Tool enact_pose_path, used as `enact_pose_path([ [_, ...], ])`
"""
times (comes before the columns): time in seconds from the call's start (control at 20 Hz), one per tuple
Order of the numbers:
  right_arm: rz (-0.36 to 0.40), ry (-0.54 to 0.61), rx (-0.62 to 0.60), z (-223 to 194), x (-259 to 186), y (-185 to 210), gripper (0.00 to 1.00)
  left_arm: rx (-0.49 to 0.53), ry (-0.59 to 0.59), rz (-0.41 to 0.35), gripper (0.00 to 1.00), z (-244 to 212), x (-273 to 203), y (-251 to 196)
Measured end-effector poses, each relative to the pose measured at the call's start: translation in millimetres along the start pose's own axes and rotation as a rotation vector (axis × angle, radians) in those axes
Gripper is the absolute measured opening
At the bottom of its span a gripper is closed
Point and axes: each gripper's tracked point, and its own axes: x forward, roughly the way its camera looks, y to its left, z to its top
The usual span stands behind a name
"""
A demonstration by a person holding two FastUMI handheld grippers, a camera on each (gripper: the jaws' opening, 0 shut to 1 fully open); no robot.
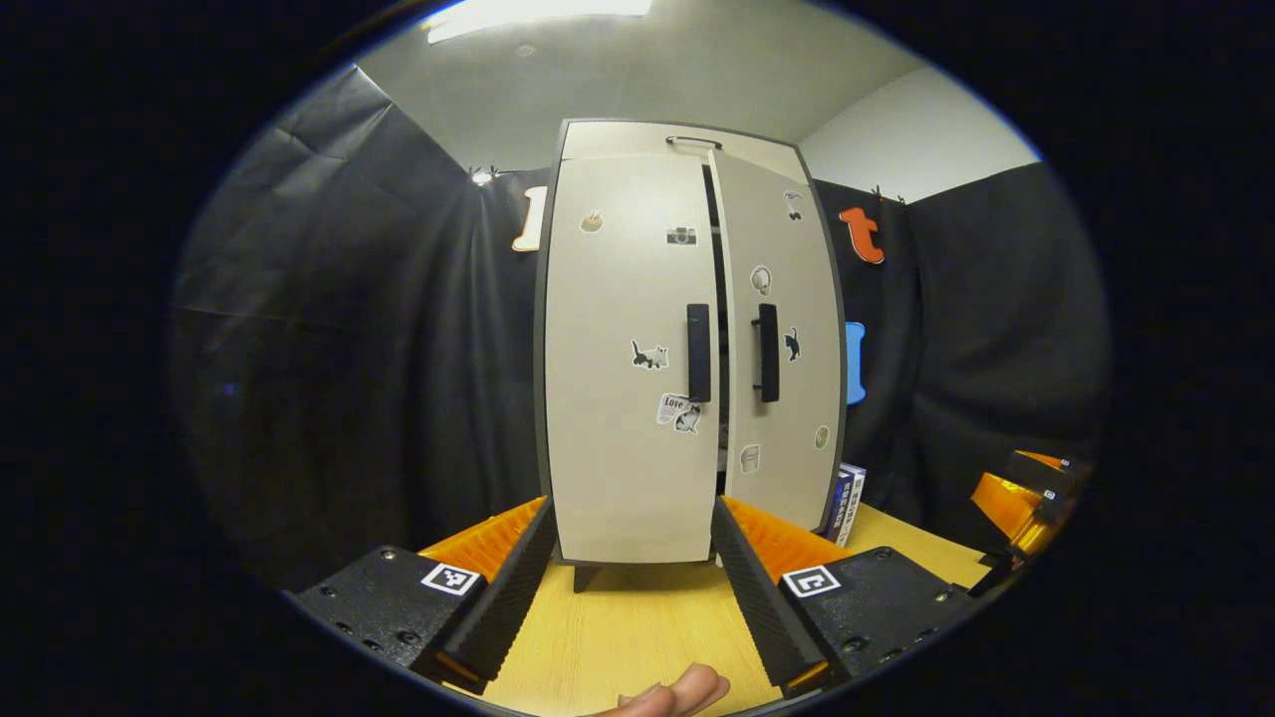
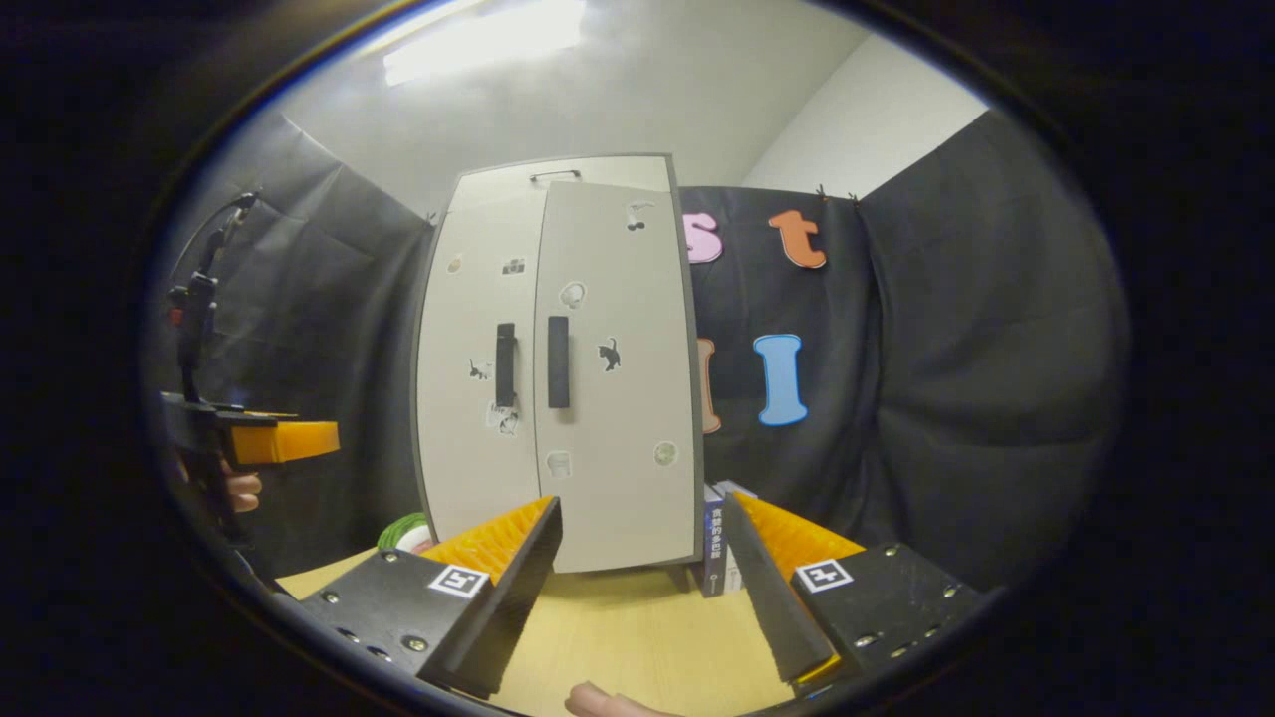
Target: Grab one shoe with the right hand and put it into the shoe cabinet, grab the other shoe with the left hand and put it into the shoe cabinet; then close the right door with the right hand and the left door with the left hand.
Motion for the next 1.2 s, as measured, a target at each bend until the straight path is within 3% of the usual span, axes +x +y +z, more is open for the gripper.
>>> enact_pose_path([
  [0.05, 0.005, 0.000, 0.003, 0.2, 0.0, 1.5, 0.94, -0.010, 0.000, 0.005, 0.94, -5.1, -4.7, -1.6],
  [0.3, 0.015, -0.008, 0.021, 13.9, -1.6, 6.0, 0.94, -0.059, 0.032, -0.021, 0.95, -20.6, -6.4, -20.8],
  [0.4, 0.021, -0.025, 0.019, 24.3, -4.6, 6.6, 0.94, -0.044, 0.031, -0.022, 0.90, -17.5, -3.6, -23.4],
  [0.45, 0.023, -0.036, 0.014, 29.4, -6.0, 6.5, 0.96, -0.033, 0.026, -0.013, 0.95, -15.9, -3.9, -22.2],
  [0.5, 0.023, -0.043, 0.009, 33.8, -6.9, 6.3, 0.94, -0.029, 0.018, -0.007, 0.90, -12.0, -3.1, -22.3],
  [0.55, 0.026, -0.052, 0.009, 38.0, -8.1, 6.6, 0.94, -0.029, 0.006, -0.002, 0.95, -7.3, -3.4, -24.0],
  [1.0, 0.017, -0.066, 0.054, 41.7, -22.5, -6.5, 0.96, -0.039, -0.049, -0.008, 0.94, 14.3, -7.5, -38.2],
  [1.2, 0.016, -0.069, 0.067, 43.7, -28.6, -14.7, 0.96, -0.032, -0.026, -0.049, 0.94, 13.2, -10.5, -55.5],
])
